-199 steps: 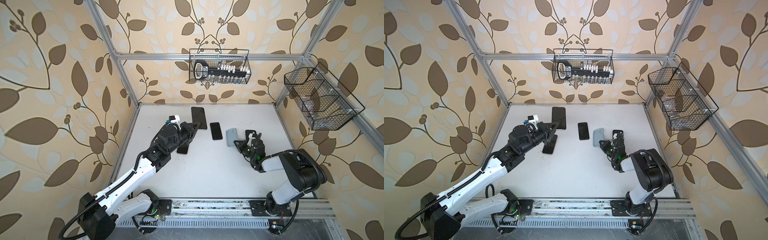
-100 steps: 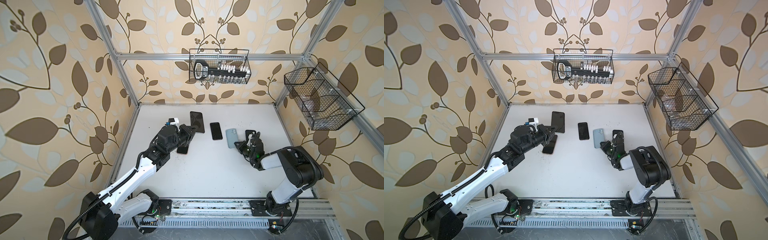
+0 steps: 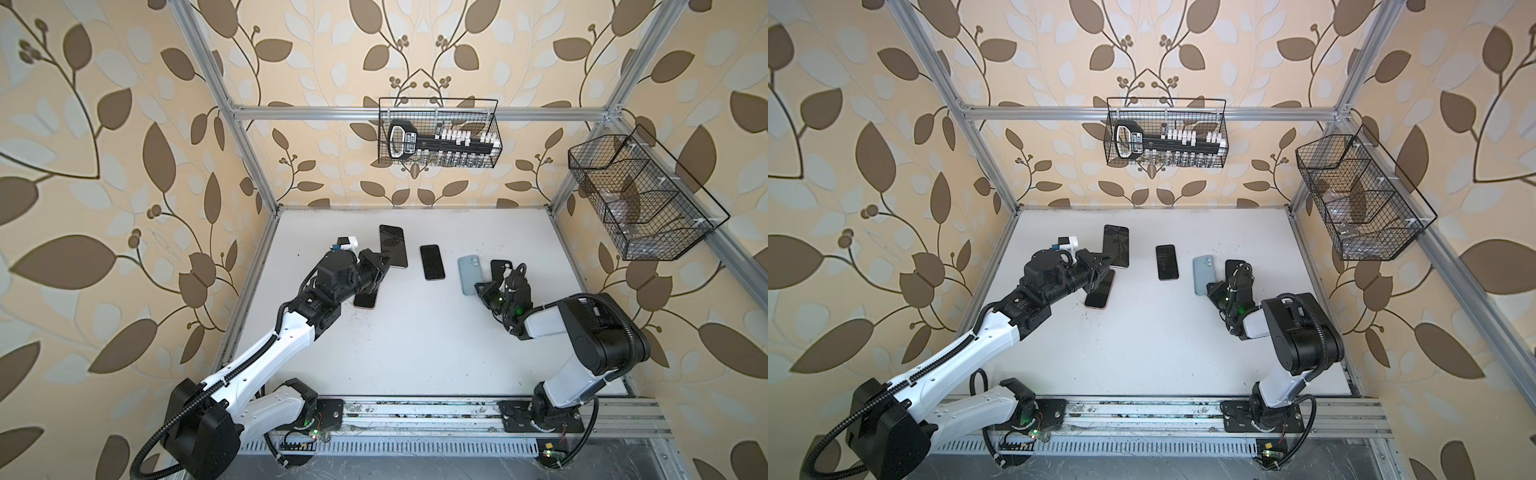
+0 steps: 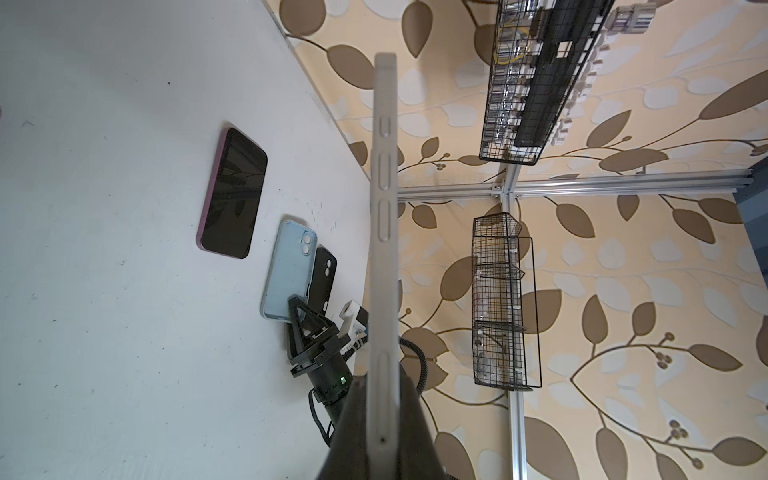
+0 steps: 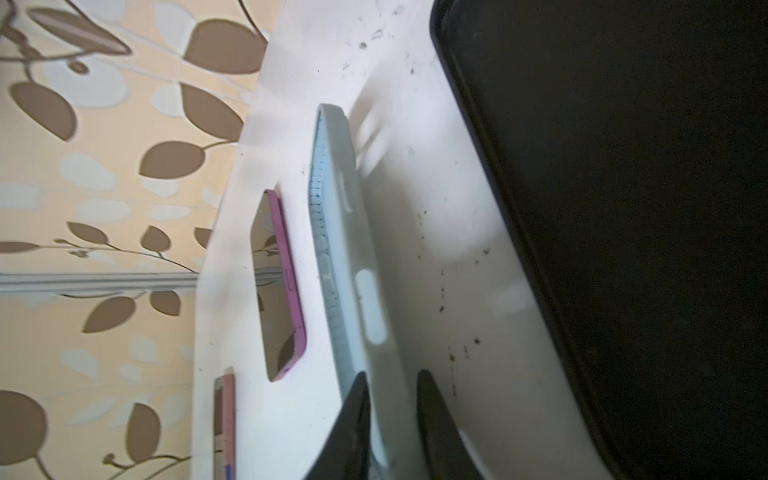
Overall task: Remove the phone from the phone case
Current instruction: 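Lower the silver phone toward the table with the left gripper while the right gripper withdraws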
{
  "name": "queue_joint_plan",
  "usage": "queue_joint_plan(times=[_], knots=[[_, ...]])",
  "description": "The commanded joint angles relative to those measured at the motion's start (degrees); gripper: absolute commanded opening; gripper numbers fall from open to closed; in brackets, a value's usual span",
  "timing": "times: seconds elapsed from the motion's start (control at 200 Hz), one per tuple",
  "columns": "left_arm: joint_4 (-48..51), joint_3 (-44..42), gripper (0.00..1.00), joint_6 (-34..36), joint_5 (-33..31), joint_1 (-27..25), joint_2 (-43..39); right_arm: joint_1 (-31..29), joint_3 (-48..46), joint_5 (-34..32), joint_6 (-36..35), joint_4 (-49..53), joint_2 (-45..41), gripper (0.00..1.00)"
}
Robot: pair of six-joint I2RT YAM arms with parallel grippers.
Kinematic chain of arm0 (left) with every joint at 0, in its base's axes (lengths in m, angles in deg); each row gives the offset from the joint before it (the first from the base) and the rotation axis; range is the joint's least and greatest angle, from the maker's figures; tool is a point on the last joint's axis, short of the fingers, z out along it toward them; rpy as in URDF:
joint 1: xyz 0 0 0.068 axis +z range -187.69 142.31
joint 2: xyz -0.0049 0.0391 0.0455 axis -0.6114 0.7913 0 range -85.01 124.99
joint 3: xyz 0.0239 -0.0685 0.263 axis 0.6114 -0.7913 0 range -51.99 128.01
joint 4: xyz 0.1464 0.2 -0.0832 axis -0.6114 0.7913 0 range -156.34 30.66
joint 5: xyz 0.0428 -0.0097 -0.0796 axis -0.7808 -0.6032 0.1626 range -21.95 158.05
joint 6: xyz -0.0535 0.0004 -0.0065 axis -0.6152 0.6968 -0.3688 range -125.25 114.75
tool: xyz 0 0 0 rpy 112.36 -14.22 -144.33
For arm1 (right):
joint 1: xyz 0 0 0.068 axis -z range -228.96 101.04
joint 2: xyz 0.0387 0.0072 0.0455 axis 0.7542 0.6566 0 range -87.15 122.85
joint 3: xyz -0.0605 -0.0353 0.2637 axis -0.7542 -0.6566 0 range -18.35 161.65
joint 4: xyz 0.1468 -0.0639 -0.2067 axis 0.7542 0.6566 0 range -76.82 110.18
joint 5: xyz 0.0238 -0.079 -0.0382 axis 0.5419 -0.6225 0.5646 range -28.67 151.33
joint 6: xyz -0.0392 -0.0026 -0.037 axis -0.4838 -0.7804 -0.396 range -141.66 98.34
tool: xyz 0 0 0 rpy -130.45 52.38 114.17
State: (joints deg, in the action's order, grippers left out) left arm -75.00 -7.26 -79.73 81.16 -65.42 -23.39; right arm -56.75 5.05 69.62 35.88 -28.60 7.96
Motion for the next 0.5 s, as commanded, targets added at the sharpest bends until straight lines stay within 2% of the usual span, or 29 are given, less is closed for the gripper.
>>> queue_joint_plan(times=[0.0,0.155,0.495], knots=[[-4.23,0.19,0.00,2.67,-0.10,0.74,-0.21,0.15,1.06,-2.59,-1.50,4.25,-2.73,0.28],[-4.12,0.18,0.00,3.82,-0.18,1.03,0.46,0.29,1.52,-5.15,-3.27,9.43,-6.88,0.34],[-7.99,-0.18,0.00,7.41,0.07,1.92,7.94,-0.54,2.04,-11.35,-11.12,22.11,-21.65,0.67]])
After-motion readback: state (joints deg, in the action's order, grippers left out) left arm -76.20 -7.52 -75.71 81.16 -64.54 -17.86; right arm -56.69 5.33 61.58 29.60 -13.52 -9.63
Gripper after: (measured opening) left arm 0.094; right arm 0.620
